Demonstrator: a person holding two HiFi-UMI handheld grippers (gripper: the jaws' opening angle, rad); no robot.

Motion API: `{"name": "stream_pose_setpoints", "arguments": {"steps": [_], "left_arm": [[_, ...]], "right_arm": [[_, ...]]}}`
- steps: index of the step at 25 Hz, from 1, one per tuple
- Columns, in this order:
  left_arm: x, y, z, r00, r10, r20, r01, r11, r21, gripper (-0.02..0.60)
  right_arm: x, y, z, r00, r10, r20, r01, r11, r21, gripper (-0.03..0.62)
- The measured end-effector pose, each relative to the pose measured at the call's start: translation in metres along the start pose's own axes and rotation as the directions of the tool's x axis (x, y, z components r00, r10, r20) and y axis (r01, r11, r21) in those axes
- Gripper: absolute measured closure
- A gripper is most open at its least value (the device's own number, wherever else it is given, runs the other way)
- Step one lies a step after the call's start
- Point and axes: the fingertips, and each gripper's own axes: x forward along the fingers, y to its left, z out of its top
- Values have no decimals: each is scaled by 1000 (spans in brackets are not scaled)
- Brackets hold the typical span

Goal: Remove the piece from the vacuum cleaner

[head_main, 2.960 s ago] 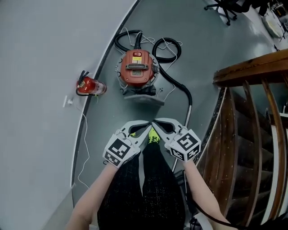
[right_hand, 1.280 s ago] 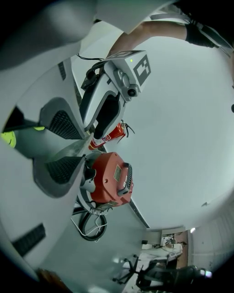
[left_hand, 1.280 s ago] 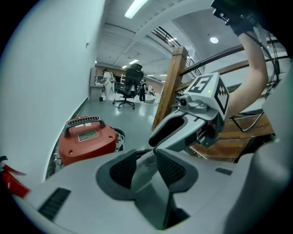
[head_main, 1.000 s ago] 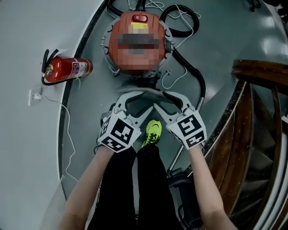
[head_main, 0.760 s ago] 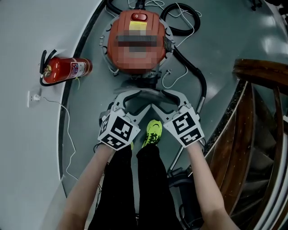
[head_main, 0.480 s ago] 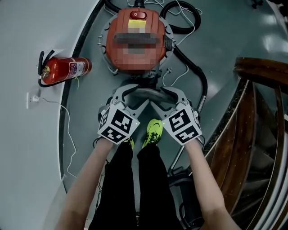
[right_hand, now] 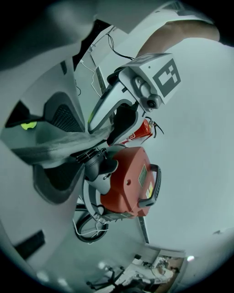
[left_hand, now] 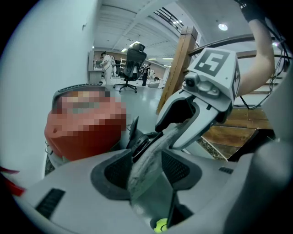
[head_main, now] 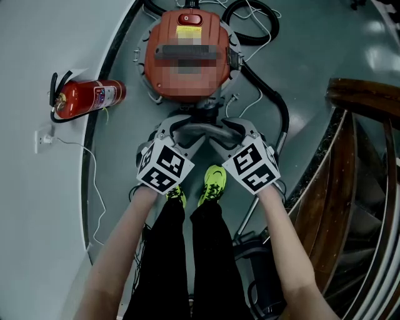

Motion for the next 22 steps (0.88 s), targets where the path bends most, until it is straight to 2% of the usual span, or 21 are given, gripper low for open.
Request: {"name": "stream_pose_setpoints", "arguments": {"steps": [14, 22], "left_arm": [[13, 2, -3, 1000, -19, -13, 18, 1000, -18, 379], [17, 5, -6, 999, -32, -13, 32, 998, -49, 384]], "right_arm": [[19, 1, -10, 997, 22, -70, -26, 998, -57, 381], [21, 1, -8, 997, 30, -69, -36, 996, -78, 442]]}}
